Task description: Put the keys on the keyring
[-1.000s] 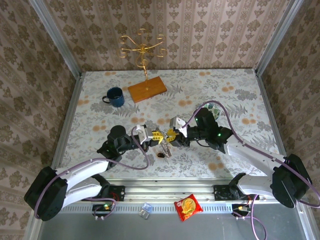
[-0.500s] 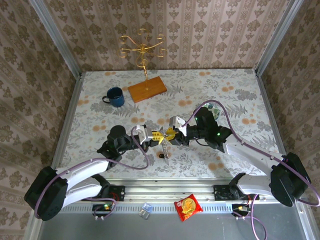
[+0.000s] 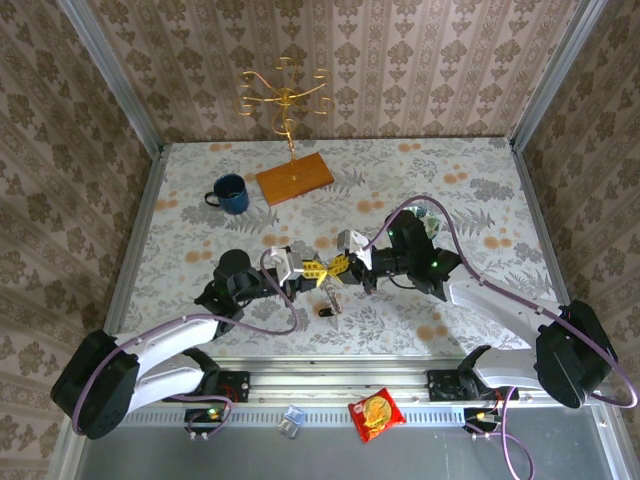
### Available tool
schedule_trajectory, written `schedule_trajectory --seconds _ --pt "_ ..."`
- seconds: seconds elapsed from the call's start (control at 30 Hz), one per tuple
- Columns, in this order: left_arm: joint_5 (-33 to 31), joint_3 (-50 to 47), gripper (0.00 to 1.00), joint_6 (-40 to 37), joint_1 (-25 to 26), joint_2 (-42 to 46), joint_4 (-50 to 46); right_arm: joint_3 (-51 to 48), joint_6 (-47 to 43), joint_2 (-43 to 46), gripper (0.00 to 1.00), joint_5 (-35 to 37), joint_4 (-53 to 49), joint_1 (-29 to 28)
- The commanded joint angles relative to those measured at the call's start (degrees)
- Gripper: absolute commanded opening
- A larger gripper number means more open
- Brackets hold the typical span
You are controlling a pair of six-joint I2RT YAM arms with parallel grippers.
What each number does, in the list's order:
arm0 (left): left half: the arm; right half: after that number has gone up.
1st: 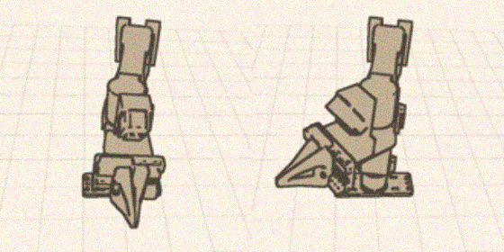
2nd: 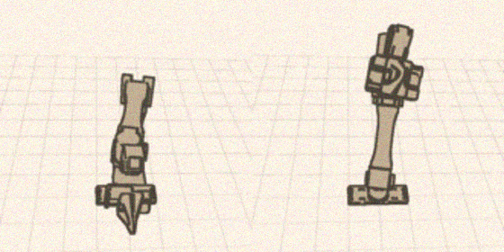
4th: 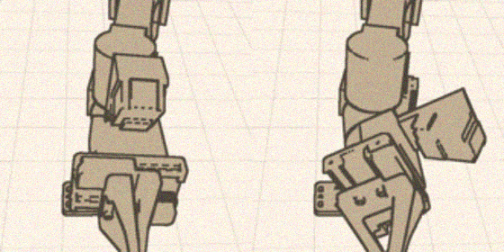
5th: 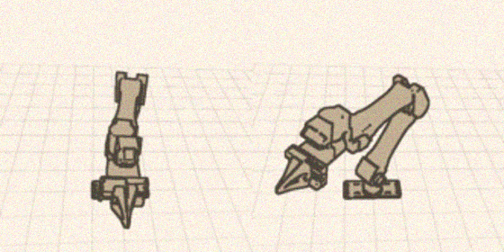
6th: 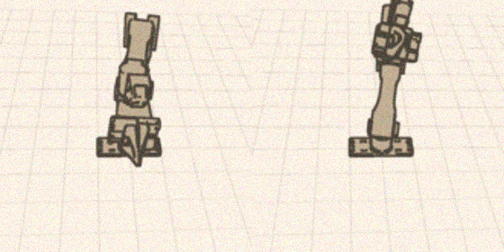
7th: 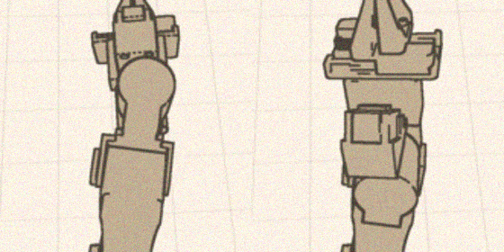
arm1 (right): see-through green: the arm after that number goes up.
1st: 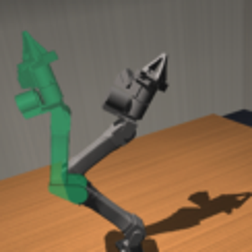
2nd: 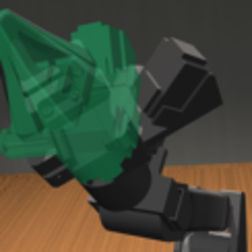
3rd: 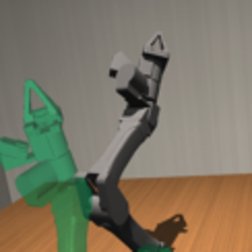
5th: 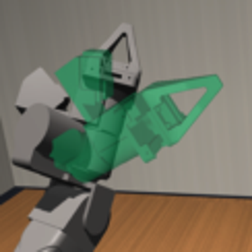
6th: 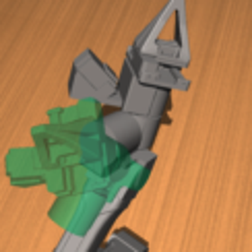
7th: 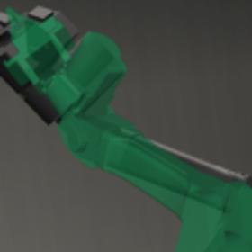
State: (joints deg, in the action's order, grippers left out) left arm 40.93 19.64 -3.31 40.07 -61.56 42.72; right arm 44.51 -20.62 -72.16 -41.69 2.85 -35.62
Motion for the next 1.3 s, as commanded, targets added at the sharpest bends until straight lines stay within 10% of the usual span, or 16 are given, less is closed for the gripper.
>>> schedule_trajectory --seconds 0.0,0.23,0.63,0.8,1.27 --pt "0.82 -0.29 0.09 0.35 0.06 0.25 1.52 3.43 -2.8 -0.3 0.0 -0.74 -3.67 0.19" --pt "-2.52 3.3 0.24 -6.36 0.04 1.88 -11.96 7.67 -8.67 -1.29 0.0 0.7 -13.98 -0.11" --pt "-2.13 7.58 0.2 -11.07 0.09 1.86 -20.77 14.41 -15.76 -4.16 0.0 5.6 -25.17 -3.63" --pt "-1.71 8.79 0.0 -13.03 0.09 1.84 -23.46 15.55 -15.08 -4.64 0.0 5.71 -25.34 -4.3" --pt "-1.82 6.91 0.0 -13.21 0.06 3.2 -21.45 10.39 -11.46 -1.85 0.14 11.19 -25.8 -2.27"
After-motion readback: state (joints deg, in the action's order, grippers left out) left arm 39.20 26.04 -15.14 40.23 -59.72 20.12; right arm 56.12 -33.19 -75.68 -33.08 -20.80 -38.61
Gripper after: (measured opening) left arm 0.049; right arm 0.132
